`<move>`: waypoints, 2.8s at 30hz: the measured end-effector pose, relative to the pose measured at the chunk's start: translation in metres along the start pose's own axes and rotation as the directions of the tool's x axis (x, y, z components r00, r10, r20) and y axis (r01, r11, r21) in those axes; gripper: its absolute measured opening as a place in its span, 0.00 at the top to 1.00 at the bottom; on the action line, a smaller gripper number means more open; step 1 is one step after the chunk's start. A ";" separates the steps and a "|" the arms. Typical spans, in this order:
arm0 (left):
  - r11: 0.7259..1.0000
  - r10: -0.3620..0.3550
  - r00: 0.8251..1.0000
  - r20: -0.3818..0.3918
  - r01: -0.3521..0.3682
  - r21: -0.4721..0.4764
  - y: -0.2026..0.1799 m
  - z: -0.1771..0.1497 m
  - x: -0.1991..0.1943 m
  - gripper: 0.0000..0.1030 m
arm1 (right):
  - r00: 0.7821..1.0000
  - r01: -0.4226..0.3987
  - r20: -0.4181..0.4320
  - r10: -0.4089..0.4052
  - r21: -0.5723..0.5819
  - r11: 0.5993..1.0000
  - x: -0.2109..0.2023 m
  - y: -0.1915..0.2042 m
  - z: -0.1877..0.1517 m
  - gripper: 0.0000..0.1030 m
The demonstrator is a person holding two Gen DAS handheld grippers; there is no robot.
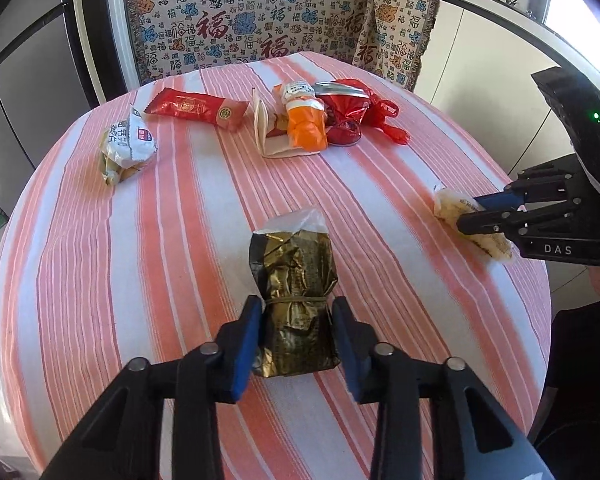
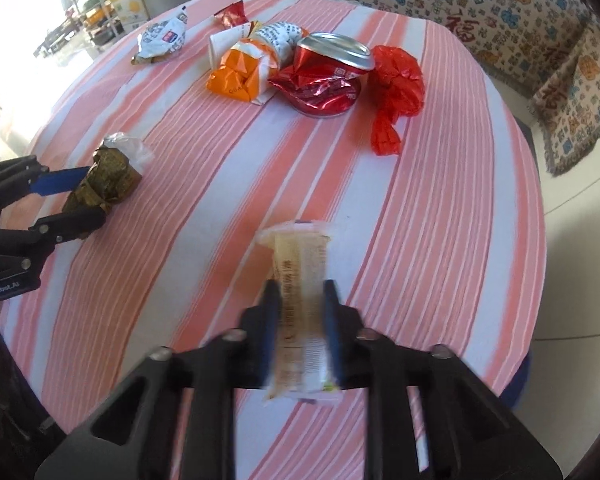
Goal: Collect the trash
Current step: 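Carry both items over the blue wastebasket and open both tools, then return both tools over the table toward the remaining trash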
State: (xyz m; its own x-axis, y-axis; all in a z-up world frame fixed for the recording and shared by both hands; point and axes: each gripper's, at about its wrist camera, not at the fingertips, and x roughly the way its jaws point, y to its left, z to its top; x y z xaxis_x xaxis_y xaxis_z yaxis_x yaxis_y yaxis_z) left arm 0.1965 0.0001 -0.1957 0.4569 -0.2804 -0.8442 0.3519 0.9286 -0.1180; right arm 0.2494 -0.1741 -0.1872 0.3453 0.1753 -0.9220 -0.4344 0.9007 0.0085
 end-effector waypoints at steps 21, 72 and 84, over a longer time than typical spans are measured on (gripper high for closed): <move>0.959 -0.267 0.958 0.108 0.254 0.125 -0.175 0.070 -0.023 0.67 | 0.971 0.062 0.193 -0.140 0.363 0.930 -0.115 -0.169 -0.104 0.83; 0.926 -0.292 0.951 -0.098 0.307 0.219 -0.412 0.136 0.187 0.42 | 0.918 0.031 0.242 -0.315 0.748 0.663 -0.086 -0.362 -0.238 0.44; 0.952 -0.170 0.984 0.061 0.148 0.270 -0.322 0.084 0.063 0.39 | 0.878 0.193 0.257 -0.405 0.584 0.789 -0.088 -0.297 -0.194 0.05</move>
State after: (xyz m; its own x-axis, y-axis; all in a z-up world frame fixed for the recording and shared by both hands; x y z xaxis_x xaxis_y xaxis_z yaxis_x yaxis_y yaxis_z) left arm 0.1806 -0.3366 -0.1670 0.4391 -0.4487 -0.7783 0.6227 0.7765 -0.0964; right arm 0.1870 -0.5344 -0.1836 0.6923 -0.1088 -0.7133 0.2096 0.9763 0.0546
